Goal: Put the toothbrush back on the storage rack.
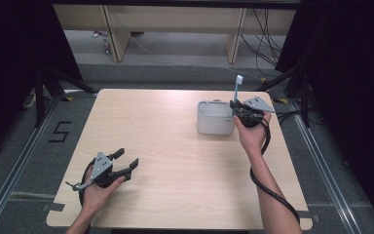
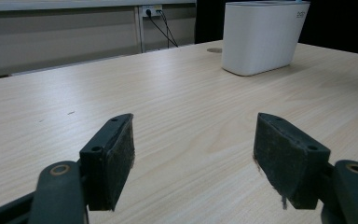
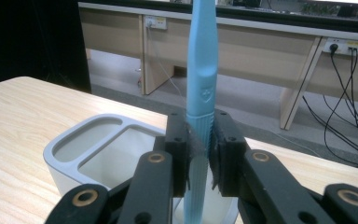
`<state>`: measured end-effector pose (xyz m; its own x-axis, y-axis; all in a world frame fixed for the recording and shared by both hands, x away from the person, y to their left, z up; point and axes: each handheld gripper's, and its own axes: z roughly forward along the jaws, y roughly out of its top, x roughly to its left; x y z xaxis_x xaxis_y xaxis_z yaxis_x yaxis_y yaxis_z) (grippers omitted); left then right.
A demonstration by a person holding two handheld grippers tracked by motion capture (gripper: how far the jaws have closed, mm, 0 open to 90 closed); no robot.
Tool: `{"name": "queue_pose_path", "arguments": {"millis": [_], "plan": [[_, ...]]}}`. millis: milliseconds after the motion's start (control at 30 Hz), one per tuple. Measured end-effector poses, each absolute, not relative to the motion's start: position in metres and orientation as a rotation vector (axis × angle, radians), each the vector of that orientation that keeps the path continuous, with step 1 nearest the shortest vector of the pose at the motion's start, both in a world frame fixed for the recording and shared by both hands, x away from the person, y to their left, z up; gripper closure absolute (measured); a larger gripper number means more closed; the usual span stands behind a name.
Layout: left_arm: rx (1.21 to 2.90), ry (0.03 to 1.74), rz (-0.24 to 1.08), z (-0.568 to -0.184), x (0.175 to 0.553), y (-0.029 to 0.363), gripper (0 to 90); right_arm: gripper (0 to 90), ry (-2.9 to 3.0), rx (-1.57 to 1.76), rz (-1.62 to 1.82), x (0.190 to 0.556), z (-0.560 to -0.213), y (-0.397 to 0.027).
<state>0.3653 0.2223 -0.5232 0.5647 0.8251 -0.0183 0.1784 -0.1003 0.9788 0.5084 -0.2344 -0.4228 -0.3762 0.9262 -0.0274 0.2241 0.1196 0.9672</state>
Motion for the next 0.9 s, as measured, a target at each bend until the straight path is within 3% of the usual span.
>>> {"name": "queue_pose_path", "arguments": {"millis": [900], "plan": [[1.594, 0.861, 0.683, -0.524, 0.366, 0.221, 28.1, 78.7, 1.739, 1.145, 1.284, 0.504, -0.439, -0.236]]}}
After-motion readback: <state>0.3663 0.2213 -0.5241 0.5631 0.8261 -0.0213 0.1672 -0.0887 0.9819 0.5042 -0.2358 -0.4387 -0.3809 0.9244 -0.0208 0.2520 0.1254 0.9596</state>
